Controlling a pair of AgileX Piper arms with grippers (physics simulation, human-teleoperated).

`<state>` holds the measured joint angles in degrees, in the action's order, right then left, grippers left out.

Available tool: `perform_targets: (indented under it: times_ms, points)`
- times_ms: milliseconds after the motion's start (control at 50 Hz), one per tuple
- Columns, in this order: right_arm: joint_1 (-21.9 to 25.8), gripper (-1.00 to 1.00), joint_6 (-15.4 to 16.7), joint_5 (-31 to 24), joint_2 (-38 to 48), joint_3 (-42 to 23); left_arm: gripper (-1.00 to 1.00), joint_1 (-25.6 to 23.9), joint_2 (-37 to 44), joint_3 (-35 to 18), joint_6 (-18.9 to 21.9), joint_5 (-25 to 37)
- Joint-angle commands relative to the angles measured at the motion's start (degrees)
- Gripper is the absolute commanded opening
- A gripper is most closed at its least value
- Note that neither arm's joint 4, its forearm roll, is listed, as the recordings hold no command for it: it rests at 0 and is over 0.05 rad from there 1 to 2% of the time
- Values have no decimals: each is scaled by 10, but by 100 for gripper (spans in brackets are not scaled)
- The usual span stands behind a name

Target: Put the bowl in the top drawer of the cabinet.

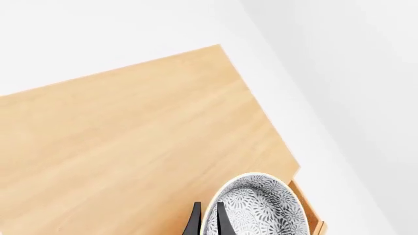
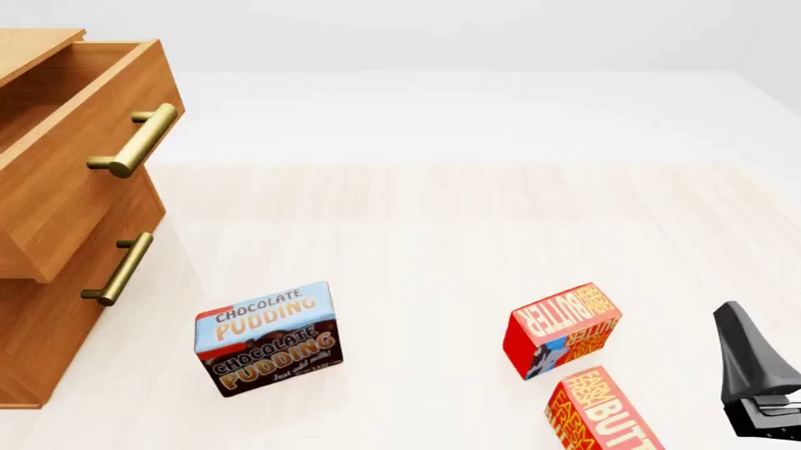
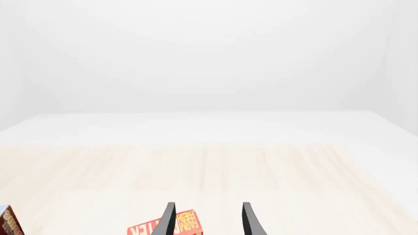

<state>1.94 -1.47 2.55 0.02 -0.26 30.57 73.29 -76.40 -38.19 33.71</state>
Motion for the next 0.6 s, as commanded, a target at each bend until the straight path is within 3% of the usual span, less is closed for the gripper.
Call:
perform_targets:
  times_ms: [20,260,280,600]
  points:
    - [0,100,1,0,0,0,-100,9,20,-14,12,0]
    - [0,100,0,0,0,0,-100,12,21,-18,10,-5]
    - [0,100,0,0,0,0,100,12,20,-18,5,-7]
    - [-1,100,-1,1,0,0,100,2,7,-11,7,-3]
